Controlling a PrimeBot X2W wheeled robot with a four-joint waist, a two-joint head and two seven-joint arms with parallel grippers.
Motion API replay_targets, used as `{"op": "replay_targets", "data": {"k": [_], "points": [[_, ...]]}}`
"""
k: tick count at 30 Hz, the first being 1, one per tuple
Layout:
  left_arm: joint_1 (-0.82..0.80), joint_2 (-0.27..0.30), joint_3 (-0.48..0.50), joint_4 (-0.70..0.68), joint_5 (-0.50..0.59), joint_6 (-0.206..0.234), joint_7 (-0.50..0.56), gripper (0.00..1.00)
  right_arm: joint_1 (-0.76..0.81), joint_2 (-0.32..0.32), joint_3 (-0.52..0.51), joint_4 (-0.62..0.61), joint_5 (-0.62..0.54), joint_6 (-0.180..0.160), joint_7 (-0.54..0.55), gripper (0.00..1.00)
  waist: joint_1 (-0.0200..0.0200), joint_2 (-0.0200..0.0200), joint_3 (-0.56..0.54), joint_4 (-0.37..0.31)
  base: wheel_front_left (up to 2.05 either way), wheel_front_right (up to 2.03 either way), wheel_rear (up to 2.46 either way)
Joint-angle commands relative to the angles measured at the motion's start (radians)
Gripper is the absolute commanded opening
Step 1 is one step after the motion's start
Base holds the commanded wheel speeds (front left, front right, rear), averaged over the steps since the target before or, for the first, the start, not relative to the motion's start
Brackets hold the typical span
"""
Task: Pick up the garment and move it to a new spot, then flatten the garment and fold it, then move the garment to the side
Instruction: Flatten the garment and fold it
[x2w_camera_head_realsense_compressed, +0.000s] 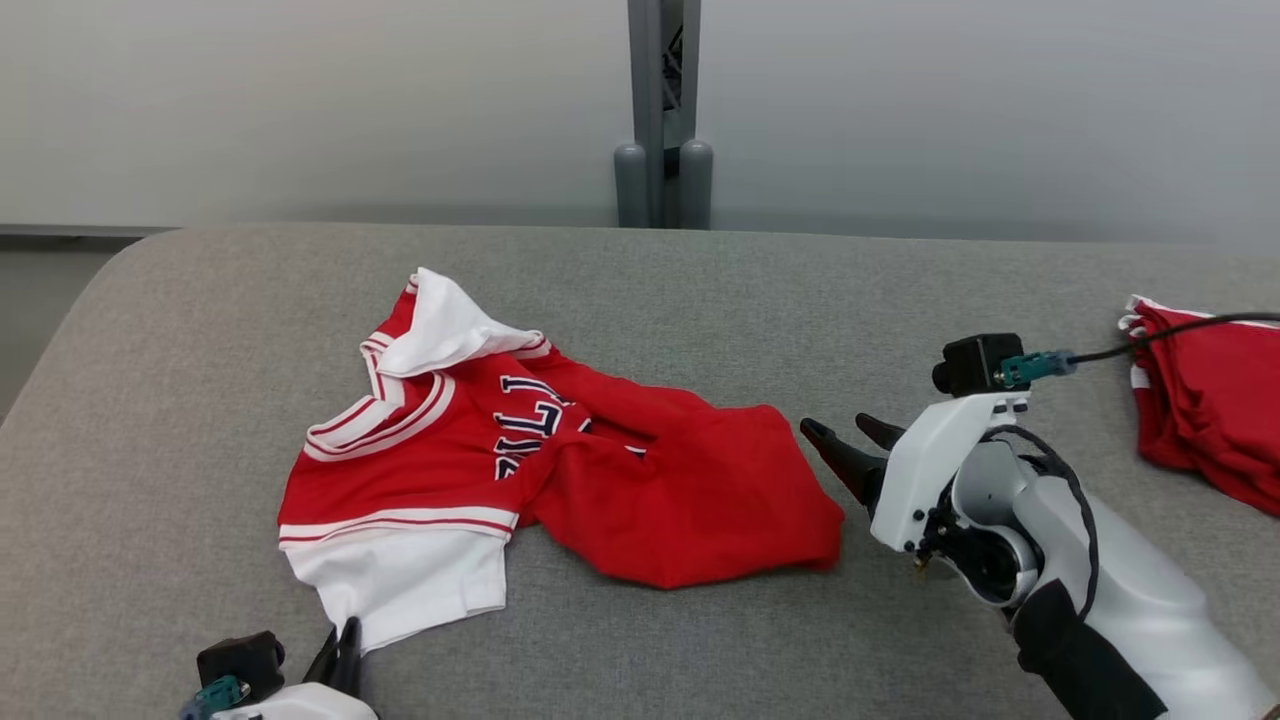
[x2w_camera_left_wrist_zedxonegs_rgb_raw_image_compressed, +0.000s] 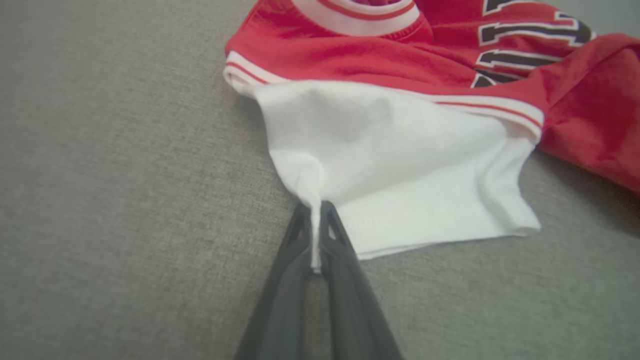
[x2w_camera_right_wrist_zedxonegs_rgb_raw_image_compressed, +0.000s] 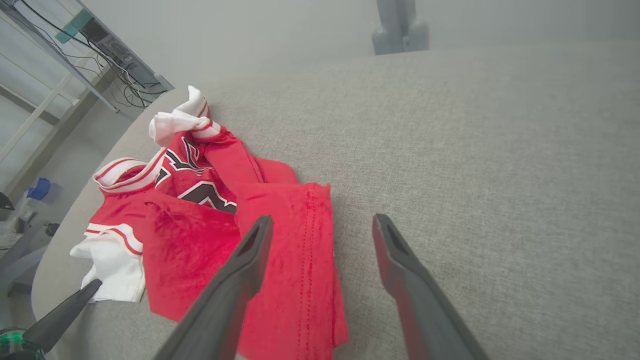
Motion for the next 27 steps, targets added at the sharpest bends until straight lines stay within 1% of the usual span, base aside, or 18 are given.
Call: {"op": "replay_targets", "data": {"k": [1, 6, 8, 15, 16, 17, 18, 19, 21, 24, 27], "points": [[-0.018, -0.004, -0.009, -0.012, 0.007, 0.005, 0.003, 0.0, -0.03, -0.013, 0.015, 0.017, 0.04, 0.0, 0.034, 1.0, 0.0, 0.0, 0.027, 0.033, 0.0, 0.0, 0.0], [-0.04, -0.012, -0.031, -0.052, 0.013, 0.01, 0.007, 0.0, -0.081, -0.043, 0.052, 0.038, 0.137, 0.0, 0.09, 1.0, 0.0, 0.0, 0.067, 0.077, 0.0, 0.0, 0.0], [-0.048, -0.014, -0.041, -0.063, 0.018, 0.014, 0.011, 0.0, -0.102, -0.059, 0.071, 0.052, 0.154, 0.0, 0.098, 1.0, 0.0, 0.0, 0.083, 0.092, 0.0, 0.0, 0.0], [-0.056, -0.014, -0.047, -0.085, 0.018, 0.031, 0.01, 0.0, -0.131, -0.072, 0.105, 0.064, 0.234, 0.0, 0.116, 1.0, 0.0, 0.0, 0.119, 0.12, 0.0, 0.0, 0.0], [-0.055, -0.014, -0.047, -0.087, 0.016, 0.032, 0.009, 0.0, -0.132, -0.073, 0.11, 0.058, 0.249, 0.0, 0.115, 0.85, 0.0, 0.0, 0.123, 0.121, 0.0, 0.0, 0.0], [-0.054, -0.012, -0.047, -0.089, 0.015, 0.033, 0.009, 0.0, -0.134, -0.075, 0.115, 0.051, 0.263, 0.0, 0.113, 0.46, 0.0, 0.0, 0.125, 0.121, 0.0, 0.0, 0.0], [-0.052, -0.011, -0.047, -0.091, 0.014, 0.035, 0.009, 0.0, -0.135, -0.077, 0.118, 0.045, 0.279, 0.0, 0.111, 0.29, 0.0, 0.0, 0.128, 0.121, 0.0, 0.0, 0.0], [-0.051, -0.01, -0.047, -0.094, 0.013, 0.036, 0.009, 0.0, -0.137, -0.082, 0.122, 0.037, 0.291, 0.0, 0.103, 0.0, 0.0, 0.0, 0.129, 0.121, 0.0, 0.0, 0.0], [-0.052, -0.004, -0.041, -0.098, 0.009, 0.04, 0.007, 0.0, -0.134, -0.098, 0.134, 0.019, 0.312, 0.0, 0.097, 0.0, 0.0, 0.0, 0.13, 0.121, 0.0, 0.0, 0.0], [-0.055, -0.001, -0.027, -0.119, -0.003, 0.041, -0.003, 0.0, -0.138, -0.13, 0.162, -0.022, 0.327, 0.0, 0.058, 0.0, 0.0, 0.0, 0.129, 0.119, 0.0, 0.0, 0.0], [-0.062, -0.001, 0.014, -0.174, -0.043, 0.022, -0.014, 0.0, -0.141, -0.178, 0.19, -0.088, 0.329, 0.0, -0.012, 0.0, 0.0, 0.0, 0.124, 0.113, 0.0, 0.0, 0.0]]}}
